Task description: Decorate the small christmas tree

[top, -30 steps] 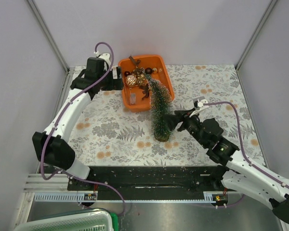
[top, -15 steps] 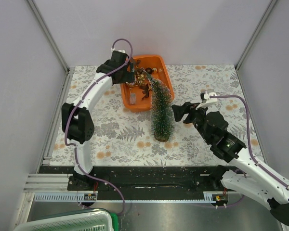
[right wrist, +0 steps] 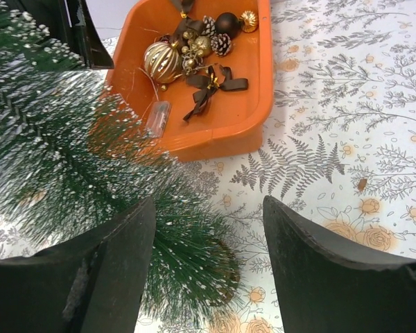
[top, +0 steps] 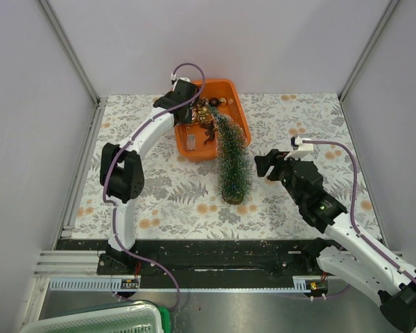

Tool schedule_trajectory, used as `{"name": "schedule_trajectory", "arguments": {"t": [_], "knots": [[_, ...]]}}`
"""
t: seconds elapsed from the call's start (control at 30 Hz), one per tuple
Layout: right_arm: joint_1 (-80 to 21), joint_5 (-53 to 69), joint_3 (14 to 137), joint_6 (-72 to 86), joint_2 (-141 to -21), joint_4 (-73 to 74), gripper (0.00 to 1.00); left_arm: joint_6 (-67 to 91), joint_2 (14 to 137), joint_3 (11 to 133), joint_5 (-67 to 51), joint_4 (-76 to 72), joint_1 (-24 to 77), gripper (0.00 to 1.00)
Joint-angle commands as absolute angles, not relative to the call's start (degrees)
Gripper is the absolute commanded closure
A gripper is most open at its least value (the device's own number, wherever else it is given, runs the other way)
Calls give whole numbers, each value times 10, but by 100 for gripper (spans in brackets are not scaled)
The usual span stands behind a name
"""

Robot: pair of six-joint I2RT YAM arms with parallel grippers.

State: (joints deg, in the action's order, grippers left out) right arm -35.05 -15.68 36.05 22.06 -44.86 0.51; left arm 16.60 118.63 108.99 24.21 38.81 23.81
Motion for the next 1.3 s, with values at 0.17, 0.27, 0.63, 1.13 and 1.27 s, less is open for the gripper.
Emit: {"name": "schedule_trajectory", "arguments": {"t": [0.17, 0.27, 0.63, 1.13, 1.27], "knots": [[-316, -136, 334, 235, -447, -58, 30, 160, 1230, 1129, 289, 357, 239, 54], [-295, -134, 329, 239, -462, -73, 30, 156, 1227, 1117, 293, 338, 240, 54], [-203, -85, 416, 293, -698, -134, 29, 160, 1233, 1115, 293, 345, 250, 100], [-192, -2, 526, 327, -926, -224, 21, 138, 1095, 1047, 216, 339, 250, 100], [-192, 25, 552, 323, -958, -214, 22, 115, 1040, 1057, 185, 344, 250, 100]]}}
